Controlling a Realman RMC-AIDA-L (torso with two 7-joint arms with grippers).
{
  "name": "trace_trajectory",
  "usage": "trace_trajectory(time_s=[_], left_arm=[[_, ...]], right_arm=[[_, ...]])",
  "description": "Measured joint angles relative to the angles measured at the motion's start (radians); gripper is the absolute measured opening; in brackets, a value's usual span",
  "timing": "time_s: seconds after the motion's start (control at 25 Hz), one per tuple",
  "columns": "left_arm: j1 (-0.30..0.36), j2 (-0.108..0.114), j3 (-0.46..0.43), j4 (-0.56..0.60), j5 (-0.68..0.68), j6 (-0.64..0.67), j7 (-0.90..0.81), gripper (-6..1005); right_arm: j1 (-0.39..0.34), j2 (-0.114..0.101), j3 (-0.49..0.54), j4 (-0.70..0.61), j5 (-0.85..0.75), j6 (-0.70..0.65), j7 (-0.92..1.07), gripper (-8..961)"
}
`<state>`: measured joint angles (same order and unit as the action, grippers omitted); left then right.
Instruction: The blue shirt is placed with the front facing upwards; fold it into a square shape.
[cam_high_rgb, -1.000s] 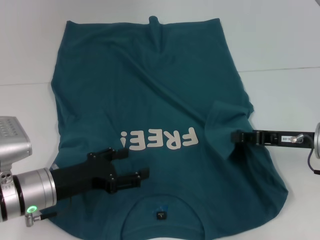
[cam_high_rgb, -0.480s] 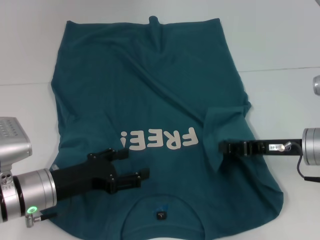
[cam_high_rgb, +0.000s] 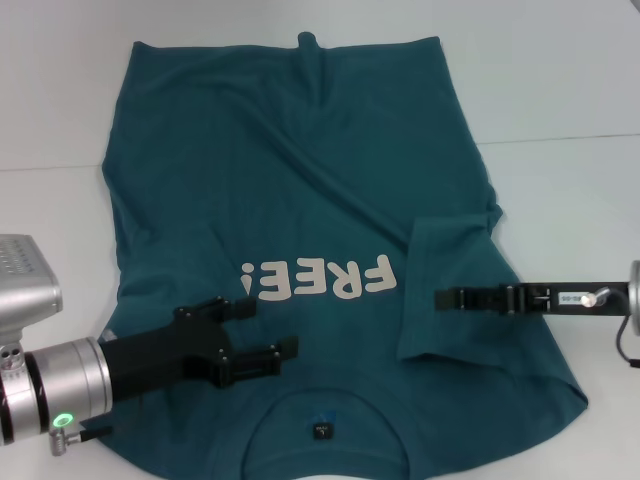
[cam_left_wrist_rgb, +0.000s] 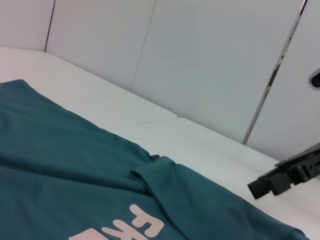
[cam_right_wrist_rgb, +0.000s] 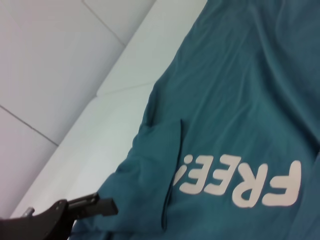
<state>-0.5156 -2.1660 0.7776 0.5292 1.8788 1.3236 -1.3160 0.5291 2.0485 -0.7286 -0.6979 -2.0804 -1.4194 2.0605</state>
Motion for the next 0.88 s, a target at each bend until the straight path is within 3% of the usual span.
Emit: trace_trajectory(time_s=[0.04,0.12,0.56,0.88], left_arm=[[0.001,0.000,0.000,0.001,0.000,0.000,0.000,903],[0.001,0.000,-0.001,0.001,0.000,0.002,0.000,903],[-0.003,0.001,-0.004,0.006,0.000,0.010,-0.013,902],[0.001,0.003,-0.014,0.017,-0.002,0.013,-0.055,902]], right_arm=[[-0.001,-0.002,0.012,0.000,0.000,-0.006,-0.003,177],[-0.003,-0.006,0.042,-0.001,0.001,-0.011,-0.016,376],[-0.027,0.003,0.169,0.009,0.015,-0.012,-0.216,859],[-0.087,-0.002,0.221,0.063,0.146,-0.003,-0.340,904]])
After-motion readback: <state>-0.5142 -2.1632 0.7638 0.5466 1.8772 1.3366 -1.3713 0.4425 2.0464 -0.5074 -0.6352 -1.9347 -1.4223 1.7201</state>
